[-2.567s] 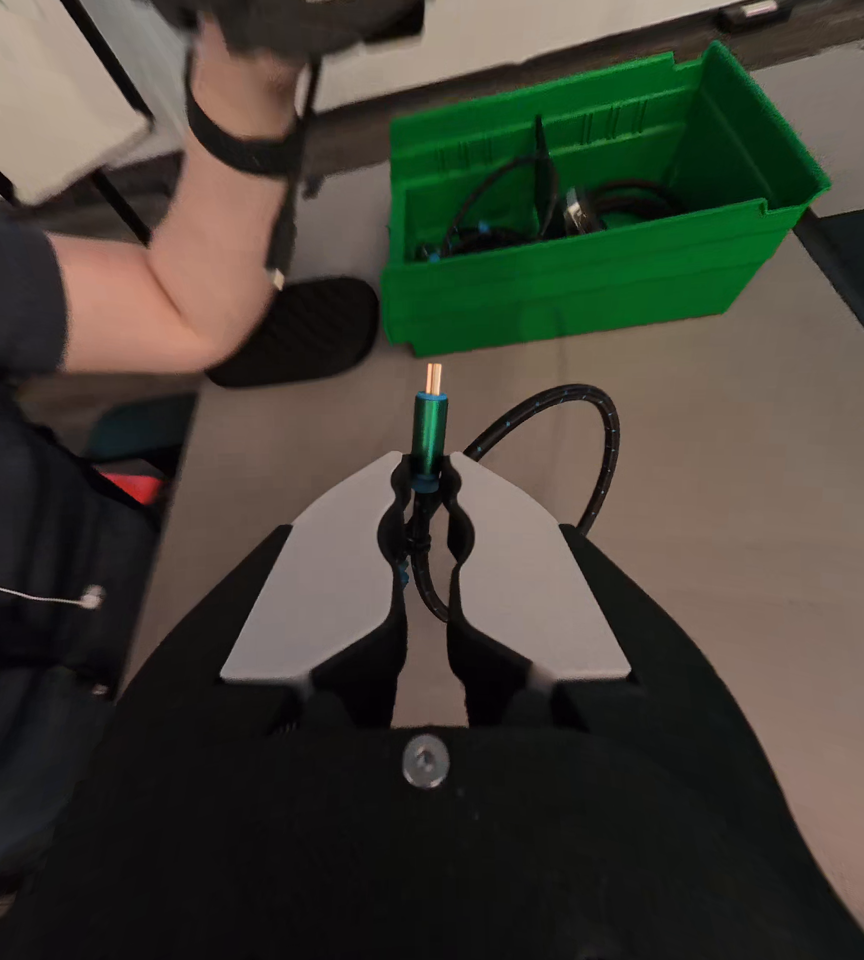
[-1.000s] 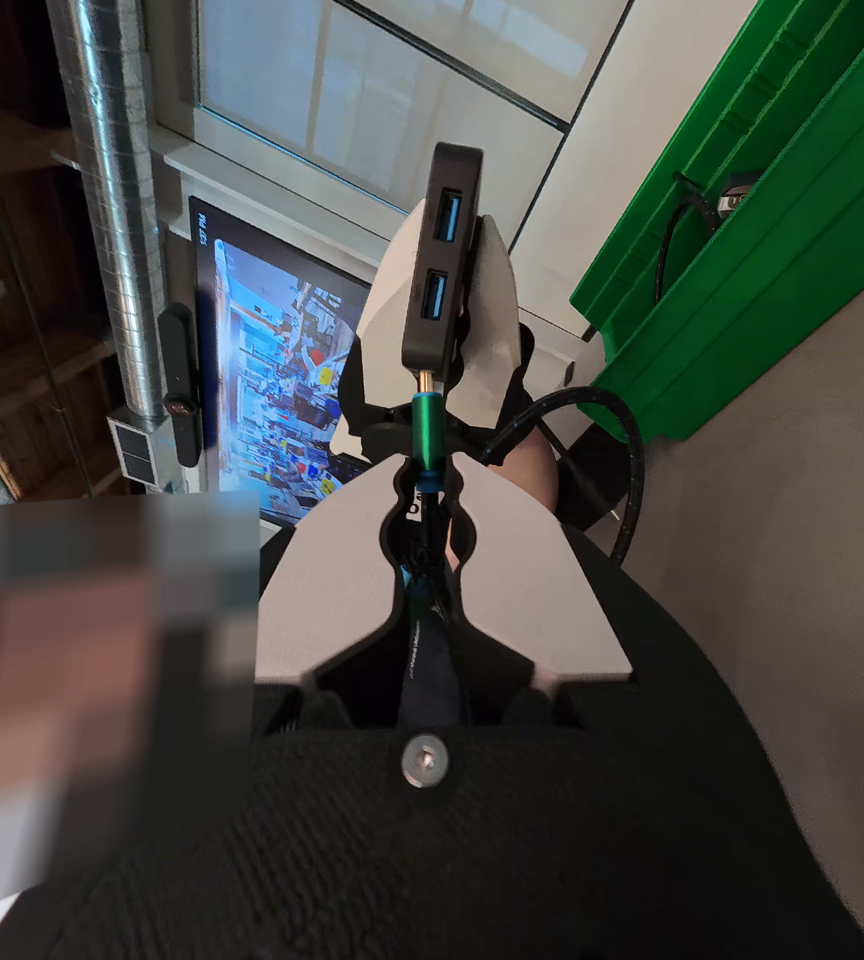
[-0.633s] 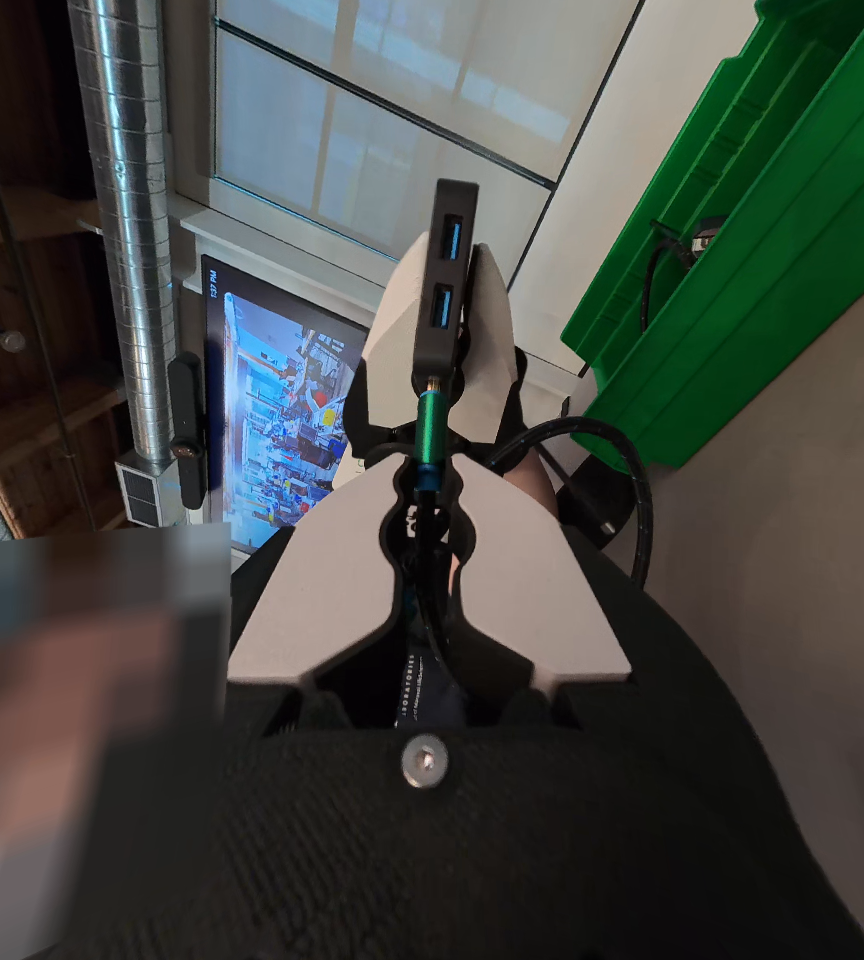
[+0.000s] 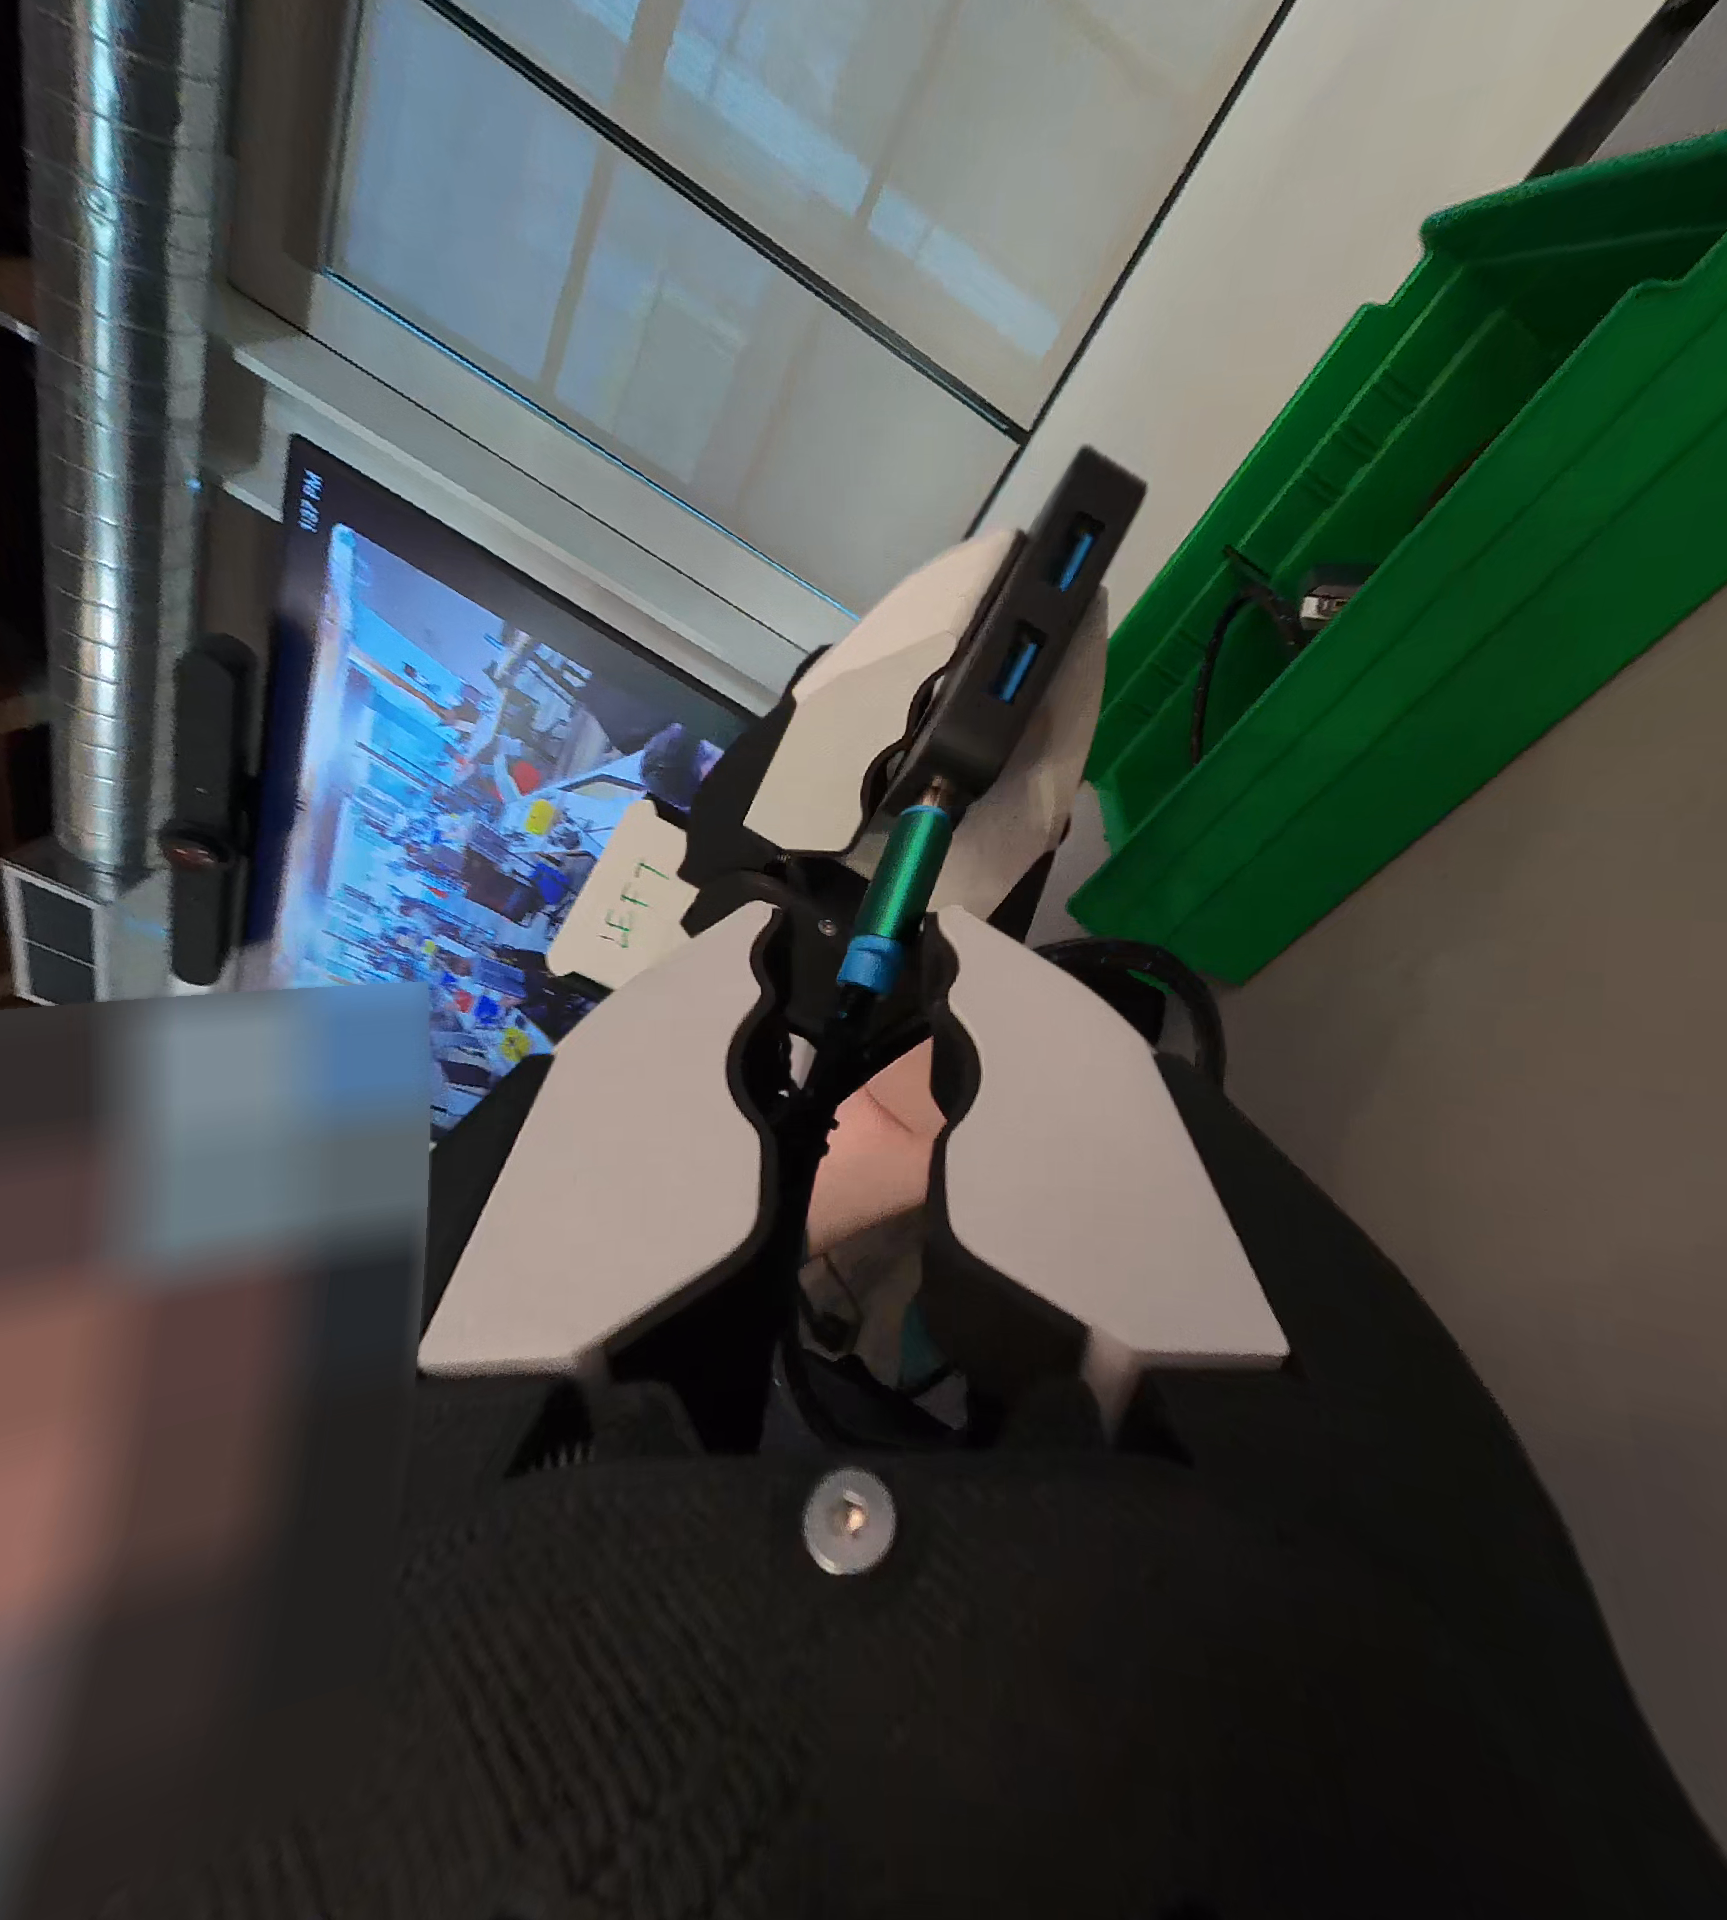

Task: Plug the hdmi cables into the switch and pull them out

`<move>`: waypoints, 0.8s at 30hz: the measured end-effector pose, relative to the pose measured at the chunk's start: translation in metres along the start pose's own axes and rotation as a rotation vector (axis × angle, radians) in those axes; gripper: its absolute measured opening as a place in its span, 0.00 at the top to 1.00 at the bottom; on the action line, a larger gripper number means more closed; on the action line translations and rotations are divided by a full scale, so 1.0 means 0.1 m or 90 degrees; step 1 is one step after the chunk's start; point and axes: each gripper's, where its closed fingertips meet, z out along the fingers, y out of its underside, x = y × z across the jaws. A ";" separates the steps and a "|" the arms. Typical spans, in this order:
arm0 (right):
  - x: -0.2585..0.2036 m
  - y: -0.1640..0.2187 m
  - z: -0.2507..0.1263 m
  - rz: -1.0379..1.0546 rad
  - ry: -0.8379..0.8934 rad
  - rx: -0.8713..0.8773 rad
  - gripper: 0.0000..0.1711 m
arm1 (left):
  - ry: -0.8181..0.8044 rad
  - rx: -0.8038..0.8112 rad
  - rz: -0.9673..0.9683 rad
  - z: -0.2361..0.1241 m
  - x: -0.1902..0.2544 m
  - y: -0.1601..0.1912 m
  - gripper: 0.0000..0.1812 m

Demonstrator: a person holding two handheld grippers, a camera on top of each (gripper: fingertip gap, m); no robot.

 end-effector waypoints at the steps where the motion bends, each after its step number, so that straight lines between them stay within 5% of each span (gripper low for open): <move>1: 0.00 0.00 -0.01 -0.009 0.009 -0.001 0.85 | 0.005 0.002 -0.007 0.00 0.01 -0.01 0.92; 9: -0.13 -0.08 -0.16 -0.103 0.059 -0.005 0.82 | 0.040 0.012 -0.064 -0.01 0.02 -0.04 0.92; 13: -0.30 -0.38 -0.37 -0.239 0.081 0.098 0.82 | 0.053 0.012 -0.134 -0.02 -0.08 0.01 0.92; 18: -0.08 -0.72 -0.64 -0.494 0.311 0.244 0.80 | 0.038 -0.032 -0.203 -0.02 -0.25 0.20 0.92; 24: -0.02 -0.44 -0.22 -0.706 0.389 0.138 0.70 | 0.033 -0.077 -0.243 0.00 -0.30 0.34 0.92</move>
